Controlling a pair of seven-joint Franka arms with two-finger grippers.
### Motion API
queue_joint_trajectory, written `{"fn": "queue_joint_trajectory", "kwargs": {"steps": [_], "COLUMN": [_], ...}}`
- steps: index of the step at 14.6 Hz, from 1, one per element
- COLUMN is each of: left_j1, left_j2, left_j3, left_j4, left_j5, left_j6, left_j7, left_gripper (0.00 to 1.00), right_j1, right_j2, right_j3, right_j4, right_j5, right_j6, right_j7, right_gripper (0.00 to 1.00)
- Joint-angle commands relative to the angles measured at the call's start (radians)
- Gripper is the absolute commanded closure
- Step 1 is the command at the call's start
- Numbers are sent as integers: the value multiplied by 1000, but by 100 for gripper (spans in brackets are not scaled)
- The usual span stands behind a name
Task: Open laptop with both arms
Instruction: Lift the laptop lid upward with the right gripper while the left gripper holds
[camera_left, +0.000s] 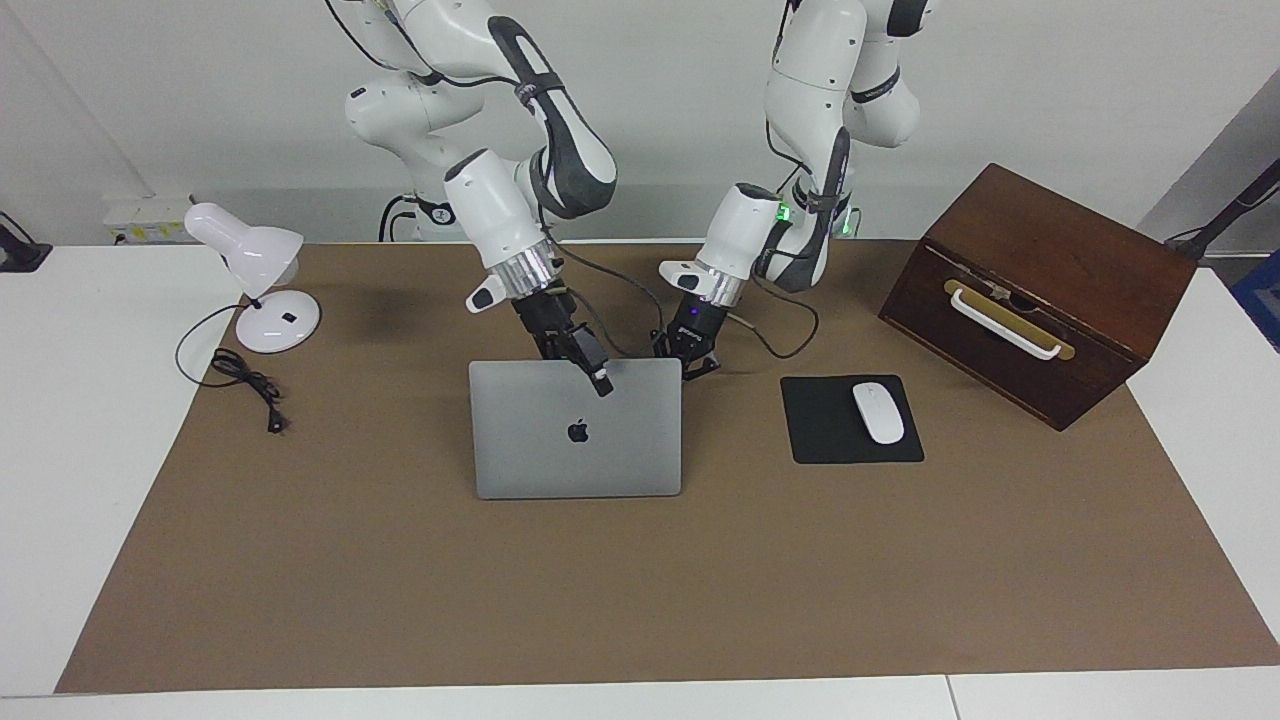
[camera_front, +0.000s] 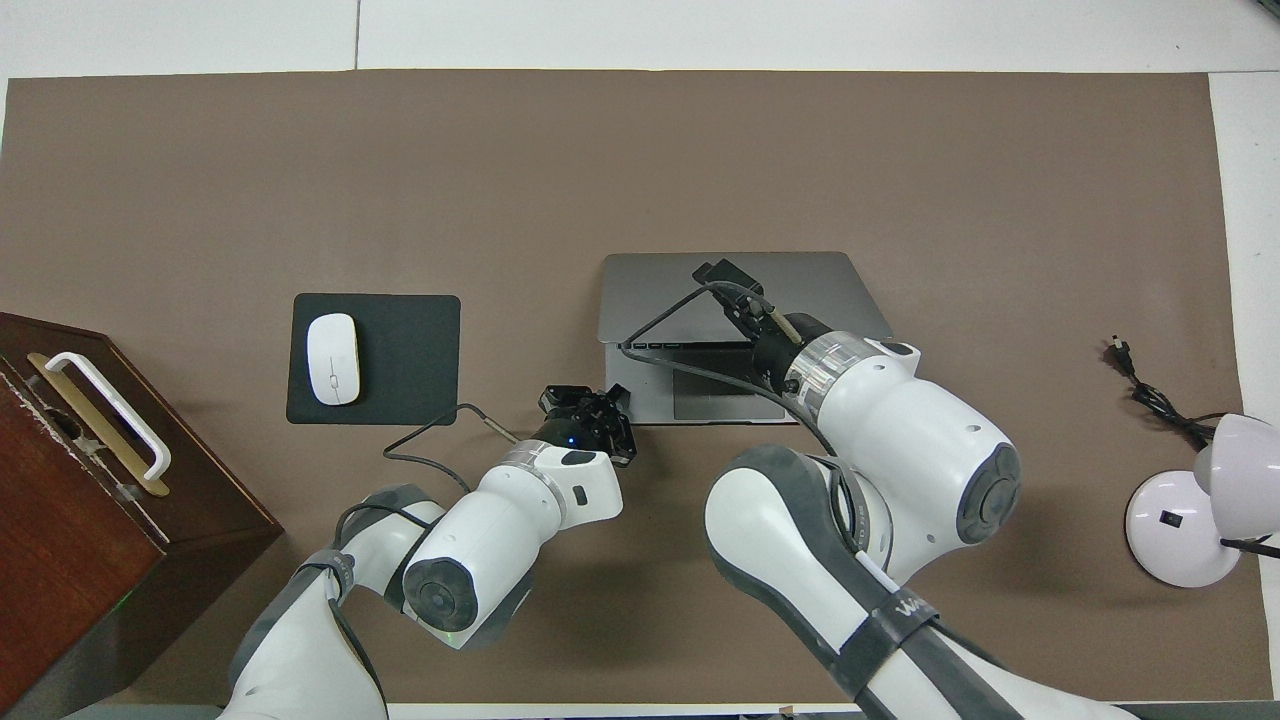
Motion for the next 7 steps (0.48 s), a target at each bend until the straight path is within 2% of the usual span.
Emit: {"fn": "queue_joint_trajectory", "kwargs": {"steps": [1,7], "left_j1": [-21,-21], "left_j2": [37,37], "left_j3": [20,20], "left_j4": [15,15], "left_j5": [3,3], "left_j6": [20,20], "left_j7": [3,3], "left_gripper": [100,100], "right_j1": [-18,-56], "right_j2": [52,93], "right_j3": [4,4], "right_j4": [84,196], "right_j5": [43,43], "right_j6": [22,-3], "right_j7": [-62,-83], "right_gripper": [0,0]}}
